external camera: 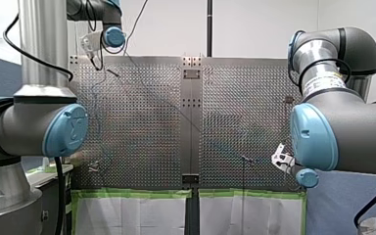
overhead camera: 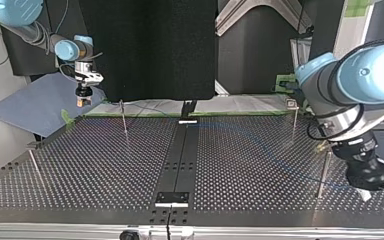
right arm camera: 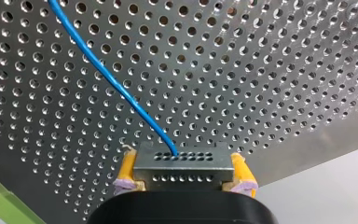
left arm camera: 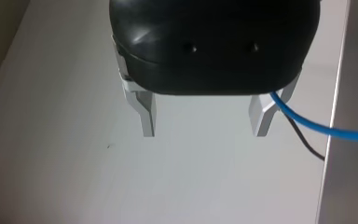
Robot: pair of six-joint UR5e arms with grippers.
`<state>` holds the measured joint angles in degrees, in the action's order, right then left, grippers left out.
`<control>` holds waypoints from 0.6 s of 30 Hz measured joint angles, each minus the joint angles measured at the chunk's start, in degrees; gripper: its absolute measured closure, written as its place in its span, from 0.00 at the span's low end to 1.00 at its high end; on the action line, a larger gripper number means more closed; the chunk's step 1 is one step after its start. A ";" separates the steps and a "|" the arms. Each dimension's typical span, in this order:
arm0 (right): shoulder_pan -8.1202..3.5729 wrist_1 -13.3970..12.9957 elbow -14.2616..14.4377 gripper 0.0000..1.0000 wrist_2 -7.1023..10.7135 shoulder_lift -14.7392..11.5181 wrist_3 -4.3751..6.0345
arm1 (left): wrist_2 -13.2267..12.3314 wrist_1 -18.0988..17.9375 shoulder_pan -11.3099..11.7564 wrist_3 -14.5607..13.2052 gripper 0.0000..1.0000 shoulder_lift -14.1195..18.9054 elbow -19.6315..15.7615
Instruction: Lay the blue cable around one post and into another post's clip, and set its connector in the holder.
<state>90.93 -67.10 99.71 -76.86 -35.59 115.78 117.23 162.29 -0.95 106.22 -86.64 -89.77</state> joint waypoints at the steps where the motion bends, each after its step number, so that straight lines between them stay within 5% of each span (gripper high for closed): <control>1: 0.00 0.01 0.00 1.00 0.02 0.00 0.08 | -0.50 -0.33 0.53 0.53 0.00 -0.02 -0.08; 18: 0.17 0.33 0.00 1.00 0.11 0.02 0.30 | -8.31 -4.24 7.06 8.39 0.00 -5.38 -1.73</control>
<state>91.10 -66.76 99.71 -76.75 -35.56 116.08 108.92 158.06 6.11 114.61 -92.02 -91.51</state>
